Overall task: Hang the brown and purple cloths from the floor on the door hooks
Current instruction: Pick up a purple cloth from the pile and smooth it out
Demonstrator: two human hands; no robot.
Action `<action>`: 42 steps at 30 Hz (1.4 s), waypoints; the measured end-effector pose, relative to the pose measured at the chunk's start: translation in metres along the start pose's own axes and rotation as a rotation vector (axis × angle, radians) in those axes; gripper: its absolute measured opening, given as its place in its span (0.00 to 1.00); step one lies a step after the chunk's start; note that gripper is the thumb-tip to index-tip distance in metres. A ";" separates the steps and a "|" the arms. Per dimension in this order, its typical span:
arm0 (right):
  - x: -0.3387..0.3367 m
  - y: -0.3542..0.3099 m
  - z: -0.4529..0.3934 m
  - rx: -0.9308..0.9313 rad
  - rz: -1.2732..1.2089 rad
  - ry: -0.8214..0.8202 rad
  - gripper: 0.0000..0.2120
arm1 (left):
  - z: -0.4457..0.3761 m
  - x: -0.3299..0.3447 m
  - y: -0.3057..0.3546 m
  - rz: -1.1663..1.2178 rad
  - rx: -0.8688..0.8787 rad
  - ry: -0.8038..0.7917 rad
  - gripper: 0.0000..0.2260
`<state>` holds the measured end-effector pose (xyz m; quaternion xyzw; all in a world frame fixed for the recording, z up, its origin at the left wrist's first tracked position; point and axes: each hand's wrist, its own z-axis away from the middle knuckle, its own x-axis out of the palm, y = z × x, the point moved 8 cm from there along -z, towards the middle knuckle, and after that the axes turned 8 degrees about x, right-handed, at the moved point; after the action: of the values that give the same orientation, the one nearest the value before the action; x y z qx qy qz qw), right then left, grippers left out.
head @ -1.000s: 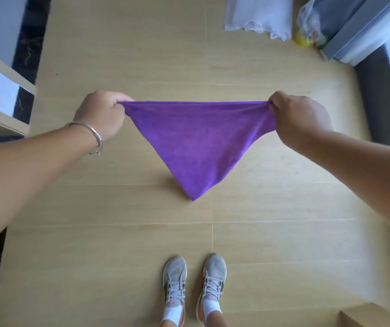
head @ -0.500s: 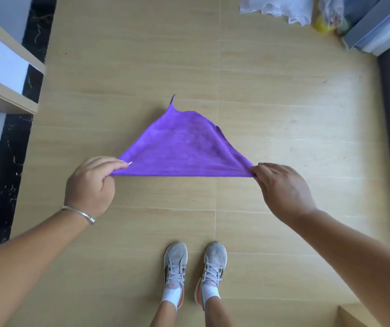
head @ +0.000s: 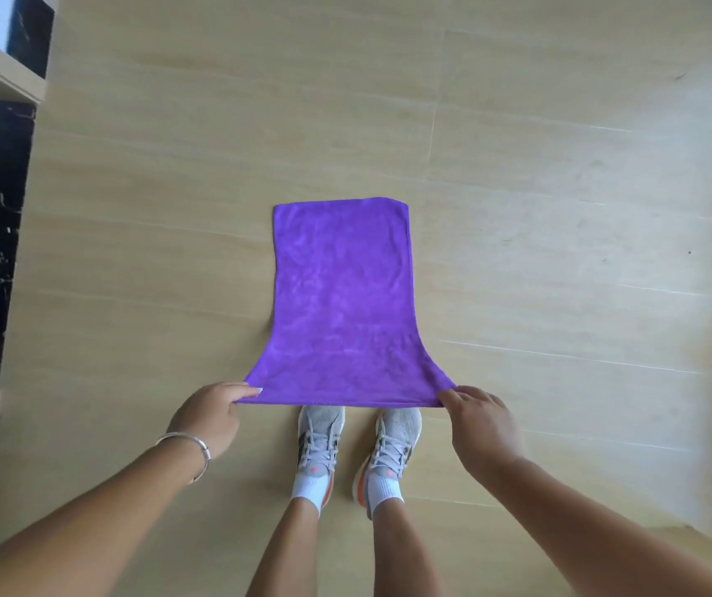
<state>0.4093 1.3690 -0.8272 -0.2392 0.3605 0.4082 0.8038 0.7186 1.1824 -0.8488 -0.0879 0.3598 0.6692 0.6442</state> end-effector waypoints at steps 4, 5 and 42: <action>0.019 -0.001 -0.041 0.023 -0.038 0.033 0.11 | -0.035 0.012 -0.026 0.131 -0.172 0.047 0.25; 0.020 -0.003 -0.054 0.020 -0.061 0.043 0.11 | -0.047 0.011 -0.029 0.181 -0.196 0.078 0.24; 0.281 -0.009 -0.241 -0.246 0.381 0.029 0.30 | -0.256 0.219 -0.067 -0.857 0.758 0.117 0.38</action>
<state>0.4388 1.3366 -1.1946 -0.2690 0.3582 0.5901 0.6716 0.6585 1.1989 -1.1862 -0.0257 0.5418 0.1666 0.8234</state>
